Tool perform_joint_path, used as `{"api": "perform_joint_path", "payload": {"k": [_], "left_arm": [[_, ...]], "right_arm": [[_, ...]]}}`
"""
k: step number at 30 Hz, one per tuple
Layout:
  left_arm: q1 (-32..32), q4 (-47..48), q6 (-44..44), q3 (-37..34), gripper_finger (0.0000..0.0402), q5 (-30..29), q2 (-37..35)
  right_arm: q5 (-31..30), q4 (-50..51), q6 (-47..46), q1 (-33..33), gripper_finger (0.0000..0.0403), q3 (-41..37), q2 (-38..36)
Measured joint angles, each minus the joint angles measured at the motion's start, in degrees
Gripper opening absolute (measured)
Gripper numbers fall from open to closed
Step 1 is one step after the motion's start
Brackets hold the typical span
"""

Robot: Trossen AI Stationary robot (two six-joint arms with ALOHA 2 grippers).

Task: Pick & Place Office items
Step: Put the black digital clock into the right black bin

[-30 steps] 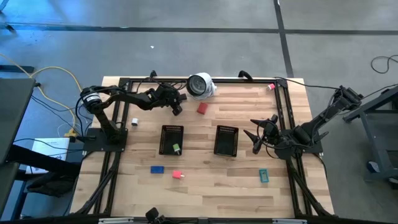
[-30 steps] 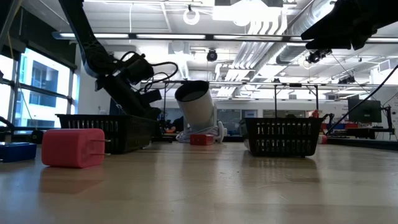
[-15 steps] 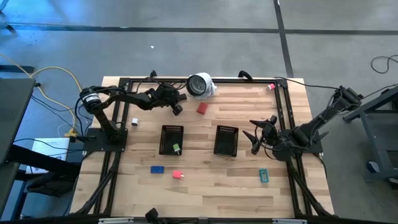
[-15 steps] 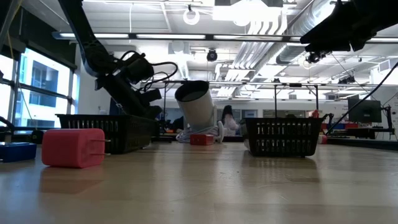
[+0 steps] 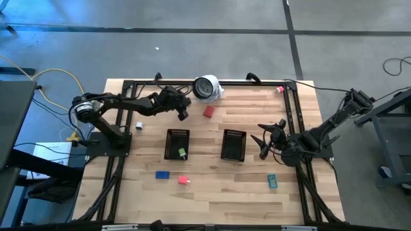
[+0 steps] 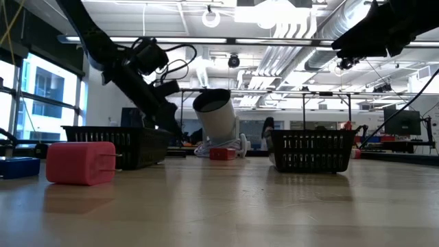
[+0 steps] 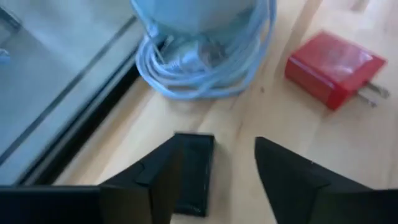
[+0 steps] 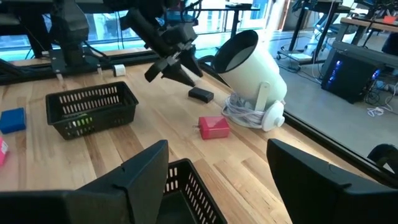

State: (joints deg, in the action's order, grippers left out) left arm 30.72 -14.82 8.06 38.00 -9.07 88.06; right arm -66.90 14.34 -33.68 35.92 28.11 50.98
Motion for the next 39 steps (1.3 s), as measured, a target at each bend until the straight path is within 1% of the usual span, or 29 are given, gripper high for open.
{"api": "perform_joint_path", "payload": {"k": [4,8,11,15,20,25,29,35,39], "left_arm": [[1.9,3.1,0.0,0.0,0.0214,0.1,1.0],[3.3,4.4,1.0,0.0,0.0214,3.0,1.0],[4.3,4.3,1.3,0.0,0.0215,6.1,1.0],[4.6,4.3,1.7,0.0,0.0215,6.4,1.0],[5.3,4.4,2.5,0.1,0.0215,8.6,2.6],[6.5,2.7,2.3,0.2,0.0215,9.1,5.5],[7.4,0.5,1.8,0.2,0.0215,9.4,6.4],[7.6,0.0,2.0,0.2,0.0215,11.0,6.7],[7.5,-1.7,3.1,0.3,0.0215,11.2,9.1]], "right_arm": [[0.1,1.0,-2.0,0.0,0.0260,0.0,0.0],[0.0,2.2,-3.7,0.0,0.0260,0.0,0.0],[0.0,2.2,-3.9,0.0,0.0260,0.0,0.0],[0.0,2.2,-4.1,0.0,0.0260,0.0,0.0],[0.0,2.2,-4.1,0.0,0.0260,0.0,0.0],[0.0,2.2,-4.1,0.0,0.0260,0.0,0.0],[0.0,2.1,-4.2,0.0,0.0260,0.0,0.0],[0.0,2.2,-4.3,0.0,0.0260,0.0,0.0],[0.0,2.1,-4.3,0.0,0.0260,0.0,0.0]]}}
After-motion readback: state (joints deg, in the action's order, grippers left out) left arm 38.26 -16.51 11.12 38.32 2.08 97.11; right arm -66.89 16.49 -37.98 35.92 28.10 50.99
